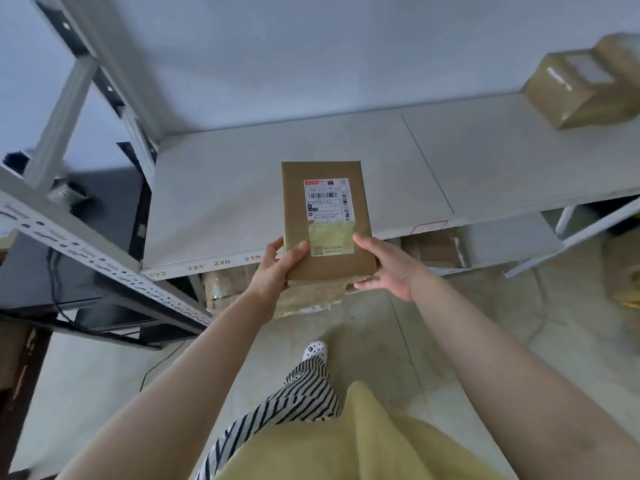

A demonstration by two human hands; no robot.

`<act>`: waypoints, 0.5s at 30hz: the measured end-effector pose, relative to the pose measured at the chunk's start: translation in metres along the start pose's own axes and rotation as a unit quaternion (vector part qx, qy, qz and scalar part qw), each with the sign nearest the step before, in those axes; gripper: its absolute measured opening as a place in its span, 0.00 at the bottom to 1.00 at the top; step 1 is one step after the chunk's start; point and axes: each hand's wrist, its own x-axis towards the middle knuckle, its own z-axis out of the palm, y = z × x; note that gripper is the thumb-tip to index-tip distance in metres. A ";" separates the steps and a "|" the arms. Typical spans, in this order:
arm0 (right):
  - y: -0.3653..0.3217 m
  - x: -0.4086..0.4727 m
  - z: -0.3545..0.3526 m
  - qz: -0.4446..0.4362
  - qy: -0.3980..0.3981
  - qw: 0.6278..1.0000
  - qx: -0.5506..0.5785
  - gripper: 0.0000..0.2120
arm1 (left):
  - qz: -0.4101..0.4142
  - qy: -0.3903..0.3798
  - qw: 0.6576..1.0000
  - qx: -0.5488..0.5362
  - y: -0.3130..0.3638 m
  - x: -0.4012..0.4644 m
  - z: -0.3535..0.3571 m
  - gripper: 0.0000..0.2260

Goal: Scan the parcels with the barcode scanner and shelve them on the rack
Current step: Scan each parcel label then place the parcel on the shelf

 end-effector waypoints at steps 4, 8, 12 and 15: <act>-0.018 0.022 -0.043 0.000 0.010 1.000 0.023 0.30 | -0.023 -0.035 0.999 -0.004 0.018 0.047 0.034 0.49; -0.046 0.039 -0.088 -0.021 0.040 0.999 0.014 0.20 | -0.014 -0.073 0.997 0.005 0.047 0.095 0.072 0.49; -0.070 0.051 -0.131 -0.028 0.051 0.997 0.052 0.27 | -0.009 -0.096 0.995 0.021 0.075 0.134 0.111 0.50; -0.077 0.056 -0.158 -0.025 0.058 0.996 0.060 0.32 | -0.012 -0.107 0.994 0.033 0.085 0.152 0.135 0.50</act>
